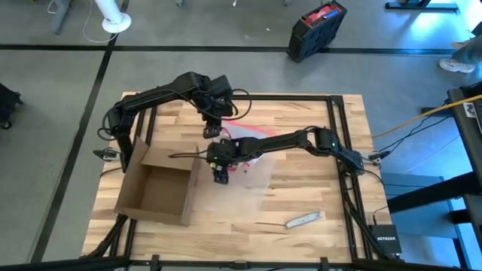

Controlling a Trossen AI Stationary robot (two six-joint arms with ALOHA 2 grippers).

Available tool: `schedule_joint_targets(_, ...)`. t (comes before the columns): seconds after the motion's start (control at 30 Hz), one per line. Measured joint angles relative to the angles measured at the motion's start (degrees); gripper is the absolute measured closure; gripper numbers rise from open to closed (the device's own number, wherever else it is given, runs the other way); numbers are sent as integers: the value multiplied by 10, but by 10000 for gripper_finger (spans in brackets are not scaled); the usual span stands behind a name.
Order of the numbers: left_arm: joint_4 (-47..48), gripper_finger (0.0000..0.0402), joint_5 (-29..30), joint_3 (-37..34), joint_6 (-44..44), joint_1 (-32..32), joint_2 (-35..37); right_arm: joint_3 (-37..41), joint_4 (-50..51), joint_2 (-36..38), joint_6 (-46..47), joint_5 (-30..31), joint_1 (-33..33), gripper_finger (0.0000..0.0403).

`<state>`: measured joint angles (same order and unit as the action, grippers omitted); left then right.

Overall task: Unpack boxes
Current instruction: Put the white bottle into the transparent zip bag

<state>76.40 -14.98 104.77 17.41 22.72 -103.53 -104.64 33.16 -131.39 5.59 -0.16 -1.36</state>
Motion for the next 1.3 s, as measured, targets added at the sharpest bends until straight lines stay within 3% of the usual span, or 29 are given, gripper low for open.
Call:
schedule_joint_targets(0.33,-2,401,-11,0,5,-1,0,3,127,36,-1,-30,-18,95)
schedule_joint_targets(0.57,-2,401,-11,0,11,-1,0,4,171,58,5,-8,-21,95)
schedule_joint_targets(0.9,-3,401,-11,0,16,-1,0,4,148,63,162,-23,-30,95)
schedule_joint_targets(1.03,-3,401,-11,0,22,-1,0,4,141,63,216,21,-40,95)
schedule_joint_targets(1.3,-3,401,-11,0,23,-1,0,31,131,59,292,37,-38,95)
